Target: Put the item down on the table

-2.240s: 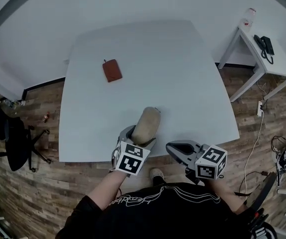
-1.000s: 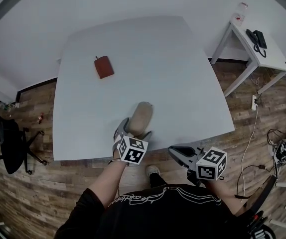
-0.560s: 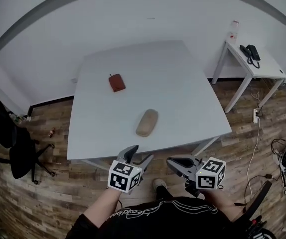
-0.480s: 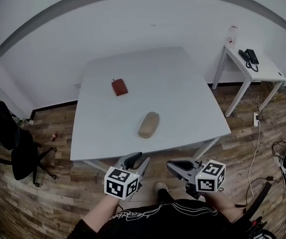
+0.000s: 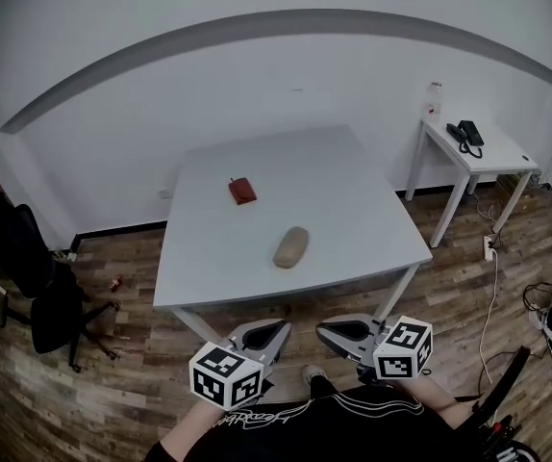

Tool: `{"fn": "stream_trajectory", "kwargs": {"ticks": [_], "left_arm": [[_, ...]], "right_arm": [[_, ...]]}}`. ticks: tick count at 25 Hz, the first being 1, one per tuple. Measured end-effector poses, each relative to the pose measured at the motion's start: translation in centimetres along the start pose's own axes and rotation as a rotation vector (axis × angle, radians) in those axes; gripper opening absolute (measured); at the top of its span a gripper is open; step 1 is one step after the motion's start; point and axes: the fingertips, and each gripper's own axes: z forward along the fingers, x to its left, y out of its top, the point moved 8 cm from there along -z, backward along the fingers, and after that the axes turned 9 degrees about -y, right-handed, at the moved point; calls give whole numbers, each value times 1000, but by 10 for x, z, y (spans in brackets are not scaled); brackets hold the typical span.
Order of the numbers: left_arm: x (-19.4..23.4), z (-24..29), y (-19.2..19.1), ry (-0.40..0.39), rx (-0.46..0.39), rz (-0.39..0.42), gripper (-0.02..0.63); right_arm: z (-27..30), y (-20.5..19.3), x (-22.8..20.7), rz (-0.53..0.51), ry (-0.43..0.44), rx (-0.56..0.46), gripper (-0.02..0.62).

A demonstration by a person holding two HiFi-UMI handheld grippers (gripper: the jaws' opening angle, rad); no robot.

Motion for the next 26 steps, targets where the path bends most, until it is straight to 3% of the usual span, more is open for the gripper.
{"fn": "stream_trajectory", "kwargs": {"ticks": [8, 20, 26], "left_arm": [[-22, -4, 0, 6, 7, 37, 6], [-21, 32, 12, 11, 7, 29, 7], [-30, 51, 23, 5, 15, 76, 8]], "right_arm": [[-9, -5, 10, -10, 14, -10, 8], [-26, 0, -26, 19, 3, 3, 8], [-37, 13, -33, -3, 6, -8, 8]]}}
